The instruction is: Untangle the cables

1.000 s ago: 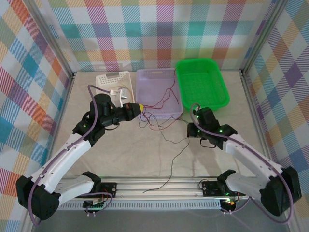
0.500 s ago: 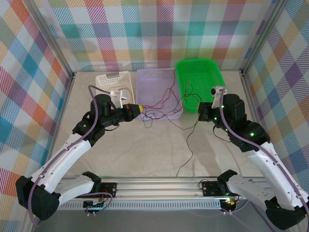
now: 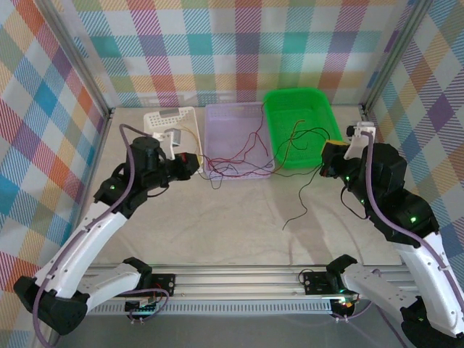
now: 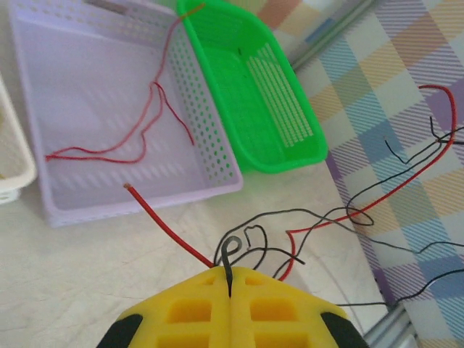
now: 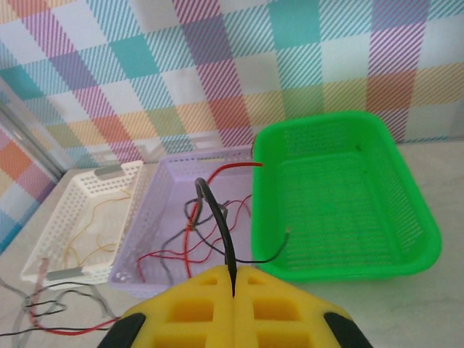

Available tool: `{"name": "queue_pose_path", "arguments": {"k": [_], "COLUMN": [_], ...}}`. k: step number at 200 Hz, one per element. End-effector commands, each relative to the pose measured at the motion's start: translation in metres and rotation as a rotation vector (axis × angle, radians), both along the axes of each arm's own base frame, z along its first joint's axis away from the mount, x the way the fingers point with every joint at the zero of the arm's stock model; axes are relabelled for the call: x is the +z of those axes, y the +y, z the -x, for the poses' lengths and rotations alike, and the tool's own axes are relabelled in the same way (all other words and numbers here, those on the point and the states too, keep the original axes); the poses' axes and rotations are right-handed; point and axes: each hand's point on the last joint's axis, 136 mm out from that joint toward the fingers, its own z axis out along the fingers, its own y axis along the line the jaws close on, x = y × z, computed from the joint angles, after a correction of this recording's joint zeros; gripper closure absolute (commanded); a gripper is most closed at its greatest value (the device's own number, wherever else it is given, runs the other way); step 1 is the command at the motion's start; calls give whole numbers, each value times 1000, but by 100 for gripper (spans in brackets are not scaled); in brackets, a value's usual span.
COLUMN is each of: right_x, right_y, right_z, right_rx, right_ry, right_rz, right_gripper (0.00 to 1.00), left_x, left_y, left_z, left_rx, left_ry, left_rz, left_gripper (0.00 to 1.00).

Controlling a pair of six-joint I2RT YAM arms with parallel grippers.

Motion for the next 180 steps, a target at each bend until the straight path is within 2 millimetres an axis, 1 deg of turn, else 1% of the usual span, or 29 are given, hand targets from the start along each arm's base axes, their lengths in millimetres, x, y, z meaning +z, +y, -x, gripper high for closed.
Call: {"name": "queue_pose_path", "arguments": {"k": [1, 33, 75, 103, 125, 143, 150, 166, 180], "right_x": [10, 5, -9, -24, -36, -44, -46, -50, -55], "right_y": [-19, -32, -53, -65, -75, -81, -80, -68, -62], "right_z": [1, -3, -13, -23, -34, -42, -45, -50, -52], "right_rx": [-74, -146, -250, -302, -342, -357, -349, -291, -267], "right_ry": [-43, -22, 33, 87, 127, 147, 149, 151, 157], "right_rz": [61, 92, 110, 91, 53, -4, -25, -66, -91], "right_gripper": [100, 100, 100, 100, 100, 100, 100, 100, 100], "left_x": [-8, -24, -33, -38, -43, -49, -50, -52, -51], "left_y": [30, 52, 80, 94, 98, 96, 93, 85, 78], "left_z": [10, 16, 34, 45, 51, 52, 52, 52, 51], "left_rx": [89, 166, 231, 255, 260, 247, 234, 209, 187], "left_ry": [28, 73, 77, 75, 79, 93, 96, 103, 104], "left_rz": [-116, -185, -266, -314, -328, -327, -314, -274, -245], "left_gripper": [100, 100, 100, 100, 100, 100, 100, 100, 100]}}
